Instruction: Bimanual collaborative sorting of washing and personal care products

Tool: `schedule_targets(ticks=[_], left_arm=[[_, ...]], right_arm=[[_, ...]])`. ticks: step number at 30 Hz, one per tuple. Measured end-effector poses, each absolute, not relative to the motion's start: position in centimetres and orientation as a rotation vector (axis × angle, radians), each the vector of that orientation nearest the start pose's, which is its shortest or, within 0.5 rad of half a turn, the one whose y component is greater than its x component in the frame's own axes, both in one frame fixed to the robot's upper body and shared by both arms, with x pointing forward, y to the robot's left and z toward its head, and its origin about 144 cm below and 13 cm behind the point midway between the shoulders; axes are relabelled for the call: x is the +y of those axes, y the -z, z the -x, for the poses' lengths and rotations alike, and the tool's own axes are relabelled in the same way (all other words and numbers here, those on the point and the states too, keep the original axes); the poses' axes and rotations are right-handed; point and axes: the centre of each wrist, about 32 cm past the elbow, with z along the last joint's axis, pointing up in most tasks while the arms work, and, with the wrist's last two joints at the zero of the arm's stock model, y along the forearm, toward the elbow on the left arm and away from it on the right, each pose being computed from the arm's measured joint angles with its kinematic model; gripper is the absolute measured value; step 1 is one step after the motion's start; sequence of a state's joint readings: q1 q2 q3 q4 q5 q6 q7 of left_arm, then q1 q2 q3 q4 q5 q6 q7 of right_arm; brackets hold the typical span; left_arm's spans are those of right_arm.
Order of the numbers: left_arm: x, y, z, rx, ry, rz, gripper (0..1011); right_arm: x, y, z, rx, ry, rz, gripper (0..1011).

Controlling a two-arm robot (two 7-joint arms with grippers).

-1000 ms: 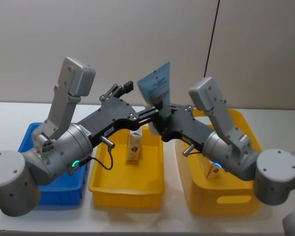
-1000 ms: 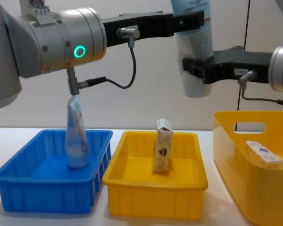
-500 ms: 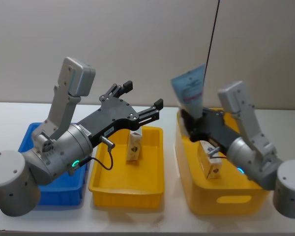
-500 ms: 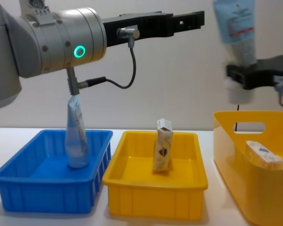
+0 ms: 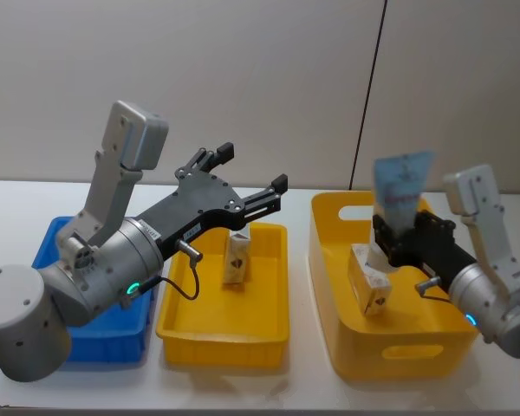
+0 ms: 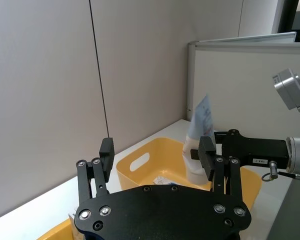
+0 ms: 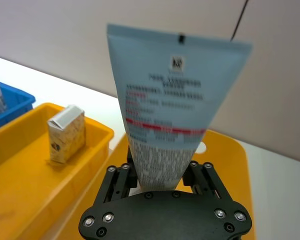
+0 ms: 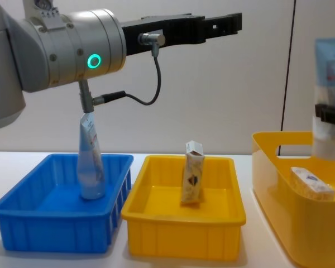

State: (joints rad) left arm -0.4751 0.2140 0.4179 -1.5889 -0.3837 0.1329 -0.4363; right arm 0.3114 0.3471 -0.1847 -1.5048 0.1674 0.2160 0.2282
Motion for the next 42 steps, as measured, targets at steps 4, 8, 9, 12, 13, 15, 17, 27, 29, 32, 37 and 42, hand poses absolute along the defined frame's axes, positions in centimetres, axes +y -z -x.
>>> schedule_targets(ticks=[4,8,9,12,13,15,17,27,29,32,37,42], left_arm=[[15.9,-129.7,-54.3,-0.174,-0.691,0.161,1001],[15.9,-129.7,-54.3,-0.174,-0.691,0.161,1001],[15.9,-129.7,-54.3,-0.174,-0.691,0.161,1001],[15.9,-129.7,-54.3,-0.174,-0.691,0.161,1001],[15.9,-129.7,-54.3,-0.174,-0.691,0.161,1001],[15.9,-129.7,-54.3,-0.174,-0.691,0.161,1001],[15.9,-129.7,-54.3,-0.174,-0.691,0.161,1001],[15.9,-129.7,-54.3,-0.174,-0.691,0.161,1001],[15.9,-129.7,-54.3,-0.174,-0.691,0.161,1001],[15.9,-129.7,-54.3,-0.174,-0.691,0.161,1001],[15.9,-129.7,-54.3,-0.174,-0.691,0.161,1001],[15.9,-129.7,-54.3,-0.174,-0.691,0.161,1001]], right_arm=[[-28.6,-122.8,-53.5,-0.116,1.242,0.196,570],[-29.1,-122.5,-53.5,-0.101,1.241,0.194,713],[-29.1,-122.5,-53.5,-0.100,1.240,0.193,734],[-29.3,-122.4,-53.5,-0.096,1.234,0.188,829],[-29.3,-122.4,-53.5,-0.096,1.232,0.185,847],[-29.4,-122.4,-53.4,-0.096,1.227,0.182,919],[-29.5,-122.4,-53.4,-0.096,1.224,0.179,950],[-29.5,-122.7,-53.1,-0.112,1.204,0.160,1002],[-29.5,-122.8,-53.0,-0.118,1.201,0.155,1002],[-29.5,-123.0,-52.9,-0.127,1.197,0.148,1002],[-29.5,-123.4,-52.7,-0.151,1.191,0.131,1002],[-29.3,-124.2,-52.5,-0.194,1.179,0.103,1002]])
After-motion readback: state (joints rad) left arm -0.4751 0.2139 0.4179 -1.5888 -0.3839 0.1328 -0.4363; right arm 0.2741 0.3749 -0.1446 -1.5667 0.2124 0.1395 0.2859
